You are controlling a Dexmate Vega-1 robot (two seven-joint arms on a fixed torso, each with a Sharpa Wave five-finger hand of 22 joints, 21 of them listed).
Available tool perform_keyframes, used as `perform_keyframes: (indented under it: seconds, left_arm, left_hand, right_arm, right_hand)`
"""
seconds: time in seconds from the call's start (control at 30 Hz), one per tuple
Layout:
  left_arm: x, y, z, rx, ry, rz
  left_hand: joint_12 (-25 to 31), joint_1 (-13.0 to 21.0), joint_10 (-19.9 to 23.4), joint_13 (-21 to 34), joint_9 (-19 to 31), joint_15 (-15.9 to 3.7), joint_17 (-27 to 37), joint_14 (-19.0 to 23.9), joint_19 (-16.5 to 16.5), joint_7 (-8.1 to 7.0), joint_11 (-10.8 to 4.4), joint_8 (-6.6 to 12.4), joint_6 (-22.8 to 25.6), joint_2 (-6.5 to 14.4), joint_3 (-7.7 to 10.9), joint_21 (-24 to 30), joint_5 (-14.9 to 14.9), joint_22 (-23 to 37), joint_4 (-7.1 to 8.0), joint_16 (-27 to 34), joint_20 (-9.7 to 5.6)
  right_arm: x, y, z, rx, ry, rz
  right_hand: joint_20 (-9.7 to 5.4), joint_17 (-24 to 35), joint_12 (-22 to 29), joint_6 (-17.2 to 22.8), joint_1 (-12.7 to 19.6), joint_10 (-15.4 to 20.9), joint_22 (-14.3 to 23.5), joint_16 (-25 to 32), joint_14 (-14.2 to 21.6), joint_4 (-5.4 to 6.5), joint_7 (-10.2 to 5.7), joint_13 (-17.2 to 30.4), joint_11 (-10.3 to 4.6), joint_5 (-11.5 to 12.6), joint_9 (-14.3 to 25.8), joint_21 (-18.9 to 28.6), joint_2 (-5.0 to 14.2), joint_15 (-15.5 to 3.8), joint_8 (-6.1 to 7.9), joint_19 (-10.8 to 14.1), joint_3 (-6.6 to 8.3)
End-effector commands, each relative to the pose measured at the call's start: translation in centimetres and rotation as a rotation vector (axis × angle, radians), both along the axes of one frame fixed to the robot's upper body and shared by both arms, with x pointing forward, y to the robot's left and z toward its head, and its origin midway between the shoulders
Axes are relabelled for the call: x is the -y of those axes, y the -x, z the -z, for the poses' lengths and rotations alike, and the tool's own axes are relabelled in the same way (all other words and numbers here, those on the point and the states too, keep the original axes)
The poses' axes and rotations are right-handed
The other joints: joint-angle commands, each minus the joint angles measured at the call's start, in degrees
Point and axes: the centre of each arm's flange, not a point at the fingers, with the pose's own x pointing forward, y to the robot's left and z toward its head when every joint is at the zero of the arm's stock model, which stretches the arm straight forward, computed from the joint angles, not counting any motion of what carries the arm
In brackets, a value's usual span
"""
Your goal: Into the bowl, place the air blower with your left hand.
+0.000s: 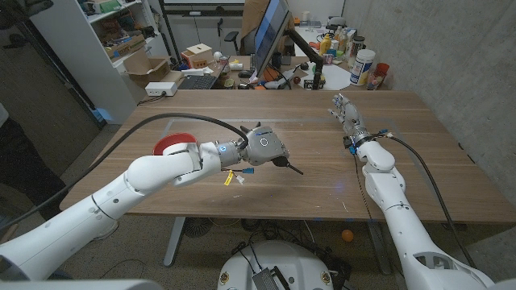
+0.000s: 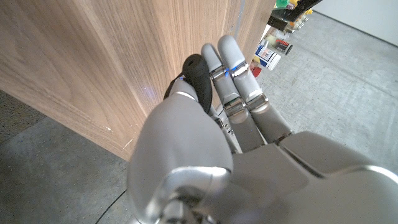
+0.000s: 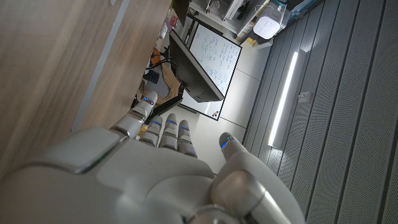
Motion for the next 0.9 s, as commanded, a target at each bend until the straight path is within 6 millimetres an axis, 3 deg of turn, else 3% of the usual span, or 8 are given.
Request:
perform_keyframes:
  seconds: [0.03,0.9]
  left_arm:
    - [-1.9,-0.7,-0.4,0.034,0.115,-0.142]
    - [-4.1,-0.8,-0.6,0.151,0.275,-0.403]
  left_hand:
    - [-0.1,-0.3,0.5,0.3,0.1,-5.13,0.3,5.6,0.6,3.36,0.05,-0.33,3.3,0.5,0.83,0.4,-0.1,0.1,1.28,0.5,-2.09]
    - [-0.5,-0.8,0.8,0.3,0.3,-5.16,0.7,5.9,0.6,4.10,0.55,-1.14,3.5,0.6,0.90,0.6,-0.6,0.1,2.20,0.6,-2.32]
  right_arm:
    - [-0.8,0.0,-1.1,0.014,0.032,-0.003]
    - [-1.5,-1.0,-2.8,0.025,0.058,0.026]
  right_hand:
    - [-1.20,0.2,0.5,0.4,-0.3,0.4,0.3,0.4,0.2,0.21,0.00,0.1,0.00,0.2,0.1,0.4,1.34,-0.16,0.47,0.4,0.25]
    - [-1.42,0.1,0.7,1.4,0.2,1.1,0.3,0.5,0.9,-0.23,-0.20,0.1,0.09,0.4,0.1,0.6,1.43,-0.27,0.75,1.0,0.55]
